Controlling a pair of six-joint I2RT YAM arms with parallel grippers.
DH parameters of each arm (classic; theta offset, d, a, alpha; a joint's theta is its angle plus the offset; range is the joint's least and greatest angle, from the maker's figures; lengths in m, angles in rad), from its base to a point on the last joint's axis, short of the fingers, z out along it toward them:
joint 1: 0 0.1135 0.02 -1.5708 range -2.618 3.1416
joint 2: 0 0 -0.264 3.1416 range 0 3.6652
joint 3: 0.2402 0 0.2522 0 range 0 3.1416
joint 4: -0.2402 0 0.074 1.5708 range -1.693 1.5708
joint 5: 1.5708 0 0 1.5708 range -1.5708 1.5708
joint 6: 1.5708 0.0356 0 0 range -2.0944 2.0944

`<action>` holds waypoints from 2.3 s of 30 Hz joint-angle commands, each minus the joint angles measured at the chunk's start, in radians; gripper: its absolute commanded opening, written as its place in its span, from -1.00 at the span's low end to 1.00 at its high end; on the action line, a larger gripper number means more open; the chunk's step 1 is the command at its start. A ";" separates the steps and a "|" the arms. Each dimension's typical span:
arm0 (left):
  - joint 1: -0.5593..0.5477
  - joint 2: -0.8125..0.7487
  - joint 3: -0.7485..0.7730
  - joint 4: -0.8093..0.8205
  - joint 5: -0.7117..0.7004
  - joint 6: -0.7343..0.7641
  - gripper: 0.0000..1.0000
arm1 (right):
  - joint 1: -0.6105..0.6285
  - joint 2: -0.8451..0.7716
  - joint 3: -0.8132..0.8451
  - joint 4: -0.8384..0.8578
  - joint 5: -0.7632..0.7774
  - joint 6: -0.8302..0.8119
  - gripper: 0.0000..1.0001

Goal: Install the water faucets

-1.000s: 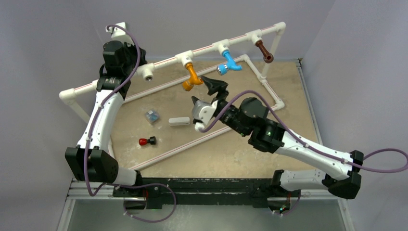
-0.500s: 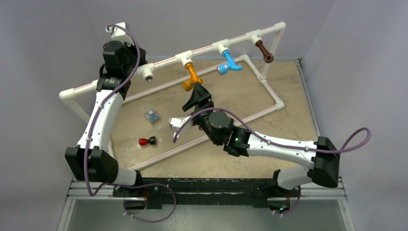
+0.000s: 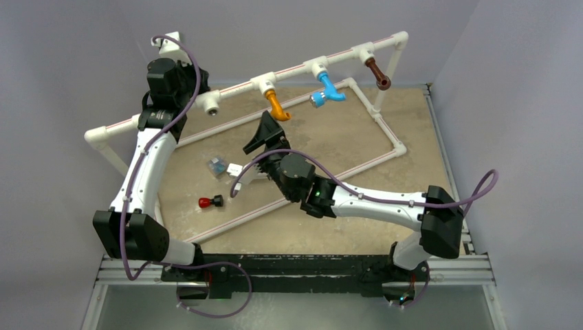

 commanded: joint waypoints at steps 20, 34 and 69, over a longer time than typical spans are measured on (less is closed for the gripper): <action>0.005 0.048 -0.059 -0.154 0.025 -0.014 -1.00 | -0.099 0.084 0.128 0.103 -0.054 0.059 -0.31; 0.006 0.050 -0.058 -0.155 0.029 -0.015 -1.00 | -0.104 0.080 0.166 0.180 0.012 0.582 -1.00; 0.007 0.048 -0.058 -0.158 0.033 -0.016 -1.00 | -0.226 -0.165 -0.132 0.268 -0.195 2.986 -1.00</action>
